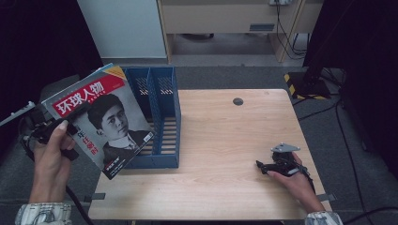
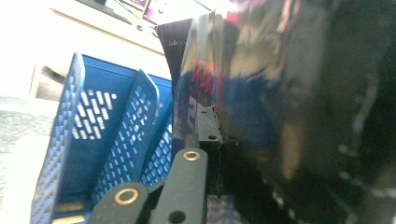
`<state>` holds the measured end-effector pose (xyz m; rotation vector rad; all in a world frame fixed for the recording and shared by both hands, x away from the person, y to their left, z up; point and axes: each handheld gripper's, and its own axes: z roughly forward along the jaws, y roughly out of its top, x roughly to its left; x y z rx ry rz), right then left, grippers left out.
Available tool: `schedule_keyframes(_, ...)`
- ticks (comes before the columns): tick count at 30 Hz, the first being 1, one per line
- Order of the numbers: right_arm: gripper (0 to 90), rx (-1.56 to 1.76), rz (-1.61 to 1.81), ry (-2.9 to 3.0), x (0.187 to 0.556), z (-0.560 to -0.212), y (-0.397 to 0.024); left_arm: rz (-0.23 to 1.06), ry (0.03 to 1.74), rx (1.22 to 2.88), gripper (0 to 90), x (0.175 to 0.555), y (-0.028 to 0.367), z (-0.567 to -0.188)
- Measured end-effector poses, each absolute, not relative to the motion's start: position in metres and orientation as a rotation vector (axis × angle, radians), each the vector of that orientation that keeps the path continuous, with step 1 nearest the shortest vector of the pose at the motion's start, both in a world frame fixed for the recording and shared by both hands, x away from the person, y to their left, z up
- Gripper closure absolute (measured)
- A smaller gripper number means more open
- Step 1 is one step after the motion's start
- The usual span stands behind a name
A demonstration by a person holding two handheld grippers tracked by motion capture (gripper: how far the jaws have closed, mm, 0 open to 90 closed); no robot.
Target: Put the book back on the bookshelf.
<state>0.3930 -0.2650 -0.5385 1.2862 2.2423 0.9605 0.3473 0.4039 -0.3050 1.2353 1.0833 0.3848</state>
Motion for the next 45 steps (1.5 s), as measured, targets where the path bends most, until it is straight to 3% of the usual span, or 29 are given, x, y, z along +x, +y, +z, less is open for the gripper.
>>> schedule_keyframes(28, 9.6, 1.29, 0.961, 2.237, 0.393, -0.539, -0.265, 0.468, 1.142, 1.204, 86.8, 0.328, 0.444, -0.302)
schedule_keyframes(45, 9.7, 1.292, 0.961, 2.237, 0.394, -0.539, -0.265, 0.539, 1.182, 1.234, 86.8, 0.342, 0.452, -0.302)
